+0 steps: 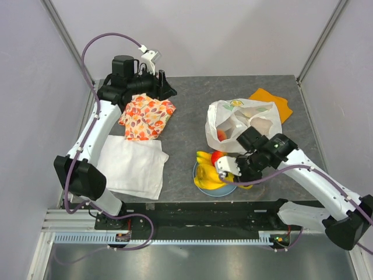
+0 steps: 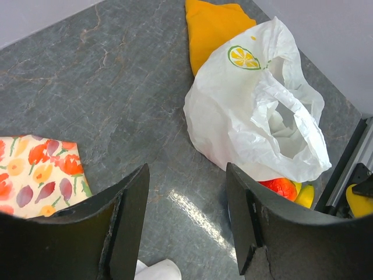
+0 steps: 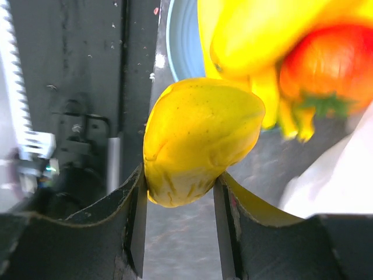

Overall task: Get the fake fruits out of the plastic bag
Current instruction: Place the fake fruit on the plate.

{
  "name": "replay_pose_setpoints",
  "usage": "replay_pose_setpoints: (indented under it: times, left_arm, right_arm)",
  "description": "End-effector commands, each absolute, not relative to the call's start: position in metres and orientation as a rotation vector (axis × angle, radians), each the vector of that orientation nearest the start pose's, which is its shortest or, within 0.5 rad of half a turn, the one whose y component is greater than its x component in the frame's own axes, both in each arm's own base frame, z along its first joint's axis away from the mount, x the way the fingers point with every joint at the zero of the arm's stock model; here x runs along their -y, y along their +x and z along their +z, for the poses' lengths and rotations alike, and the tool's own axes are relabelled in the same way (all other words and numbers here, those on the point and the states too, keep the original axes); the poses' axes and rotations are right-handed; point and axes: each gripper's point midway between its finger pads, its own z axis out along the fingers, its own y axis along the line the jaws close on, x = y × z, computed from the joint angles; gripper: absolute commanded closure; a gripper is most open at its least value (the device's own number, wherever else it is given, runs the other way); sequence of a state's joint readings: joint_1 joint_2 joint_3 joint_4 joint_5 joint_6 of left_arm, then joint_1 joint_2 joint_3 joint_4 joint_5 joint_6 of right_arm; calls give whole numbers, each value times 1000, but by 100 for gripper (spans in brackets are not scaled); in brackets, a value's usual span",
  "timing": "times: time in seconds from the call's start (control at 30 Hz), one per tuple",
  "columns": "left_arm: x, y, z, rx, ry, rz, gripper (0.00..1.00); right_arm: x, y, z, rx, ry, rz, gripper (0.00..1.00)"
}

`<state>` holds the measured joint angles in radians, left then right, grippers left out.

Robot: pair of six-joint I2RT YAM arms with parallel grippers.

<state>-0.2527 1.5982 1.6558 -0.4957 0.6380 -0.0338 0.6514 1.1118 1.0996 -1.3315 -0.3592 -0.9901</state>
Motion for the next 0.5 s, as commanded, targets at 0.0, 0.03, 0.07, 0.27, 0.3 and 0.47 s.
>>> replay_pose_setpoints:
  times: [0.0,0.03,0.07,0.27,0.3,0.47]
  left_arm:
    - [210,390,347,-1836,636,-815,38]
    - [210,389,346,-1837,637,-814,38]
    - [209,387,349,-1830,639,-812,38]
    - [205,379,348,-1826,651,-786,38]
    - [204,378,347,-1829,651,-784,38]
    - [203,375,341,-1841,652,-785,38]
  right_arm:
    - [-157,147,144,-1692,-2248,175,65]
    - [-165,144,137,-1658,-2302,131,65]
    - [-165,157,137,-1638,-2299,12,67]
    - [-168,164,130,-1401,-2430,-190,67]
    - [-168,162,129,-1375,-2448,-198,67]
    - [-166,149,119,-1266,-2557,-190,66]
